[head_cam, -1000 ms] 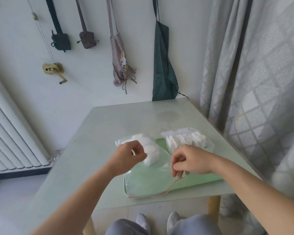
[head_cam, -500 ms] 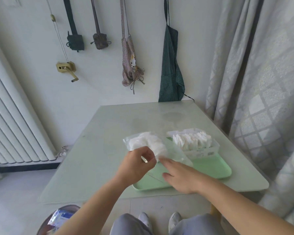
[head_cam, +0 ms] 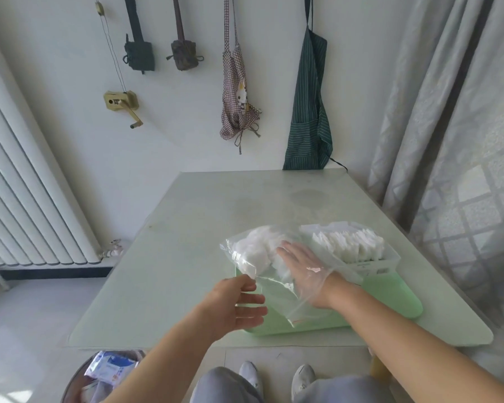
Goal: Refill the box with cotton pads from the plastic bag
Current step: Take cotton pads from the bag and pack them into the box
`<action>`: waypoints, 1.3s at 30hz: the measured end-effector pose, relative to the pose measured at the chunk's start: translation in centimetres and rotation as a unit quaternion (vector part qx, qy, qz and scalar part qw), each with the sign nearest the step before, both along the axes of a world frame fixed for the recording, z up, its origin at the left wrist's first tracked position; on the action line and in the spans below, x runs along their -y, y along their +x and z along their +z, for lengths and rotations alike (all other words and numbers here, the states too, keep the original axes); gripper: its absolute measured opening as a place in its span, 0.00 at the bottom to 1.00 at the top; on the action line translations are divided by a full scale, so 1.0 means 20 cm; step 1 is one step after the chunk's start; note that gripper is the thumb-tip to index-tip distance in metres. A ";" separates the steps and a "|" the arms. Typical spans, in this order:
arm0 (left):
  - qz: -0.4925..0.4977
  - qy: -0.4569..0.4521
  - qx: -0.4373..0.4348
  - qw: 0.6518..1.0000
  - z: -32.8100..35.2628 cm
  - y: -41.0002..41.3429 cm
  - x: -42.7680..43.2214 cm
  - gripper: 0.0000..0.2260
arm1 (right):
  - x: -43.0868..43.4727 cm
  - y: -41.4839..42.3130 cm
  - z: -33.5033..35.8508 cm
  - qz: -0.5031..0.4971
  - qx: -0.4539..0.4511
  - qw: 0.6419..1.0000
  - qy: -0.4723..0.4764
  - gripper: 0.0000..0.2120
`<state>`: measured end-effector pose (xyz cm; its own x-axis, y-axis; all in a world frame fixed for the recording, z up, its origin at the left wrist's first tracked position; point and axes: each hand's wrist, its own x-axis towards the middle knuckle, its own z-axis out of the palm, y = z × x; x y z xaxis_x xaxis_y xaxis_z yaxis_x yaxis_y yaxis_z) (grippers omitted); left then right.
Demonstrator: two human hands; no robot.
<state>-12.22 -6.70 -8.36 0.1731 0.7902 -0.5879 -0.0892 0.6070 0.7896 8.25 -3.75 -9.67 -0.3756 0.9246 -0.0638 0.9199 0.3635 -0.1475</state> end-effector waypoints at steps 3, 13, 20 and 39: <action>0.010 -0.030 0.045 0.999 -0.03 0.03 -0.02 0.07 | -0.06 0.01 -0.03 0.023 0.023 0.998 0.050 0.34; -0.002 -0.073 0.078 0.994 -0.10 0.09 -0.09 0.07 | -0.15 0.04 -0.05 0.017 0.121 0.982 0.147 0.22; -0.038 -0.052 0.025 0.998 -0.09 0.14 -0.07 0.15 | -0.14 0.03 0.01 0.009 0.147 0.985 0.087 0.34; 0.124 0.076 -0.020 0.989 -0.11 0.28 -0.21 0.27 | 0.17 0.12 0.09 -0.055 -0.117 0.984 -0.119 0.29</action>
<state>-6.57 -2.48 -10.51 -0.0585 0.8853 -0.4614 -0.1865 0.4443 0.8762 10.72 -7.23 -7.93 -0.3037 0.9298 -0.2082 0.8829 0.1925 -0.4283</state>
